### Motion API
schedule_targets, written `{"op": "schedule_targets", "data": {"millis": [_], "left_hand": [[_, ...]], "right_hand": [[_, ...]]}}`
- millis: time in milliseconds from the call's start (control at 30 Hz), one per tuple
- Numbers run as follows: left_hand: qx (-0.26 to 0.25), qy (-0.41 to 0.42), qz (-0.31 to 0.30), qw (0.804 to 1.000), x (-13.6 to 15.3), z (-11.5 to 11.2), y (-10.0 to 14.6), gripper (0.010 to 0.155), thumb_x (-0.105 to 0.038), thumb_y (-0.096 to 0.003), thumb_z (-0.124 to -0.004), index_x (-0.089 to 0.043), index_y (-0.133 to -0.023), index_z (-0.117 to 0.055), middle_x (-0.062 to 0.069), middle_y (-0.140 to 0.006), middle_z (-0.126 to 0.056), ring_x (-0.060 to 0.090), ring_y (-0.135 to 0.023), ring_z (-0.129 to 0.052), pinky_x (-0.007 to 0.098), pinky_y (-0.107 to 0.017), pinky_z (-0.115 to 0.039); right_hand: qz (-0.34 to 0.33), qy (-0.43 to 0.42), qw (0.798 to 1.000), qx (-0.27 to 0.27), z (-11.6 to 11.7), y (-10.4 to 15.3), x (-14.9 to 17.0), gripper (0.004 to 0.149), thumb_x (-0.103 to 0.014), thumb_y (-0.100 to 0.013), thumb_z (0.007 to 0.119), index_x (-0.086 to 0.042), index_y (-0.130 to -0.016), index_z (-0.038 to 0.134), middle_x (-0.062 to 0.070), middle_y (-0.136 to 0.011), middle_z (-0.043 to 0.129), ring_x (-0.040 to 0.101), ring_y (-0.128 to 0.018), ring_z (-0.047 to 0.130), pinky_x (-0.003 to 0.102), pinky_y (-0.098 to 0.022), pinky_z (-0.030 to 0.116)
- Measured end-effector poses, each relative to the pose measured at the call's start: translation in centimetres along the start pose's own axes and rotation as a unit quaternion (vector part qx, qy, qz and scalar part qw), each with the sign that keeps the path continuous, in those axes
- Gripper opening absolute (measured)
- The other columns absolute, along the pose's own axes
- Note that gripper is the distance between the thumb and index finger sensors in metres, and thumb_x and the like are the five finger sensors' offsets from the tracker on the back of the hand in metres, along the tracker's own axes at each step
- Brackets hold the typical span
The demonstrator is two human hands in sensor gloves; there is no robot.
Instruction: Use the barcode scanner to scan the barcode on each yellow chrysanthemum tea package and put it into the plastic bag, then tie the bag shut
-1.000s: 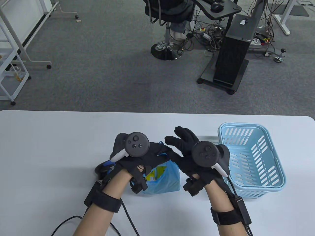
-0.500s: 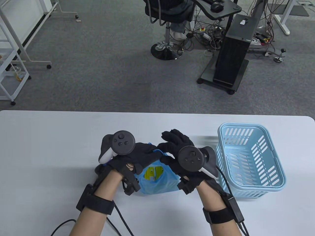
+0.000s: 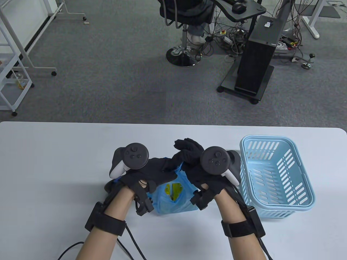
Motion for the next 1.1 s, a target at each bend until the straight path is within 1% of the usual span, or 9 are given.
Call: {"op": "schedule_targets", "data": {"millis": [233, 333, 400, 533, 733, 767, 867, 933, 1100], "left_hand": [[-0.04, -0.037, 0.01, 0.998, -0.2, -0.8, -0.8, 0.043, -0.033, -0.0438, -0.094, -0.024, -0.086, -0.09, 0.001, -0.073, -0.104, 0.025, -0.067, -0.105, 0.056, -0.06, -0.074], [-0.051, -0.032, 0.027, 0.998, 0.3, -0.8, -0.8, 0.043, -0.034, -0.0432, -0.095, -0.023, -0.085, -0.09, 0.002, -0.072, -0.104, 0.025, -0.065, -0.106, 0.055, -0.06, -0.075], [-0.052, -0.02, 0.039, 0.998, 0.7, -0.7, -0.7, 0.043, -0.034, -0.0434, -0.095, -0.023, -0.085, -0.09, 0.002, -0.072, -0.104, 0.025, -0.064, -0.106, 0.055, -0.059, -0.075], [-0.043, 0.016, 0.093, 0.995, 1.3, -0.6, -0.7, 0.043, -0.035, -0.0441, -0.094, -0.022, -0.085, -0.09, 0.002, -0.071, -0.105, 0.024, -0.063, -0.106, 0.054, -0.059, -0.076], [-0.048, 0.058, 0.107, 0.991, 1.0, -1.2, -1.1, 0.044, -0.035, -0.0439, -0.094, -0.02, -0.085, -0.091, 0.003, -0.07, -0.106, 0.025, -0.061, -0.107, 0.053, -0.057, -0.077], [-0.048, 0.056, 0.094, 0.993, 0.9, -1.3, -1.0, 0.044, -0.036, -0.0439, -0.094, -0.019, -0.085, -0.091, 0.003, -0.069, -0.106, 0.025, -0.061, -0.107, 0.053, -0.057, -0.077], [-0.061, 0.038, 0.088, 0.994, 0.7, -1.2, -0.5, 0.046, -0.035, -0.0441, -0.094, -0.017, -0.086, -0.09, 0.004, -0.071, -0.105, 0.025, -0.063, -0.107, 0.054, -0.057, -0.076], [-0.069, 0.014, 0.08, 0.994, 0.3, -0.9, -0.2, 0.051, -0.034, -0.044, -0.094, -0.013, -0.089, -0.089, 0.01, -0.075, -0.103, 0.031, -0.067, -0.104, 0.058, -0.058, -0.073], [-0.091, -0.205, 0.041, 0.974, -1.7, -1.4, 0.5, 0.044, -0.035, -0.043, -0.095, -0.014, -0.082, -0.093, 0.005, -0.068, -0.107, 0.026, -0.062, -0.107, 0.056, -0.059, -0.075]], "right_hand": [[0.018, 0.012, 0.999, 0.05, -0.3, -0.4, 2.5, 0.032, -0.015, -0.036, 0.073, -0.037, -0.053, 0.09, 0.001, -0.102, 0.069, 0.03, -0.102, 0.062, 0.061, -0.072, 0.055], [0.031, 0.049, 0.996, 0.073, -0.4, 0.4, 3.2, 0.049, -0.018, -0.039, 0.072, -0.035, -0.084, 0.082, 0.007, -0.107, 0.059, 0.034, -0.102, 0.057, 0.062, -0.072, 0.052], [0.034, 0.107, 0.99, 0.09, -0.6, 1.5, 3.2, 0.064, -0.02, -0.039, 0.073, -0.035, -0.1, 0.062, 0.01, -0.11, 0.05, 0.036, -0.103, 0.052, 0.063, -0.072, 0.05], [-0.046, 0.17, 0.975, 0.136, 0.7, 4.7, 1.1, 0.077, -0.037, -0.039, 0.077, -0.036, -0.107, 0.041, 0.011, -0.112, 0.045, 0.037, -0.104, 0.049, 0.063, -0.072, 0.05], [-0.005, 0.326, 0.945, 0.035, 5.5, 4.2, 1.1, 0.096, -0.053, -0.035, 0.076, -0.03, -0.108, 0.019, 0.007, -0.108, 0.05, 0.035, -0.101, 0.054, 0.063, -0.074, 0.045], [0.017, 0.314, 0.949, 0.035, 5.6, 3.6, 1.4, 0.098, -0.053, -0.035, 0.076, -0.022, -0.109, 0.019, 0.006, -0.105, 0.054, 0.033, -0.098, 0.058, 0.062, -0.074, 0.047], [0.013, 0.226, 0.971, 0.082, 5.5, 2.7, 1.7, 0.089, -0.044, -0.033, 0.082, -0.025, -0.107, 0.037, 0.002, -0.091, 0.069, 0.03, -0.086, 0.07, 0.06, -0.072, 0.051], [0.02, 0.239, 0.967, 0.089, 5.5, 2.4, 1.8, 0.08, -0.042, -0.034, 0.081, -0.022, -0.105, 0.05, -0.003, -0.081, 0.077, 0.025, -0.077, 0.078, 0.058, -0.071, 0.057], [0.019, 0.223, 0.97, 0.091, 5.7, 2.2, 2.1, 0.057, -0.035, -0.037, 0.077, -0.023, -0.093, 0.072, -0.006, -0.066, 0.082, 0.022, -0.064, 0.083, 0.055, -0.068, 0.061]]}}
Point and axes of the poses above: the tracker on the back of each hand, its own x axis roughly to the little-finger side, its own y axis roughly from the fingertips to the wrist, z = x × y, the point moved 1 cm from there along -y, roughly from the wrist to the fingertips
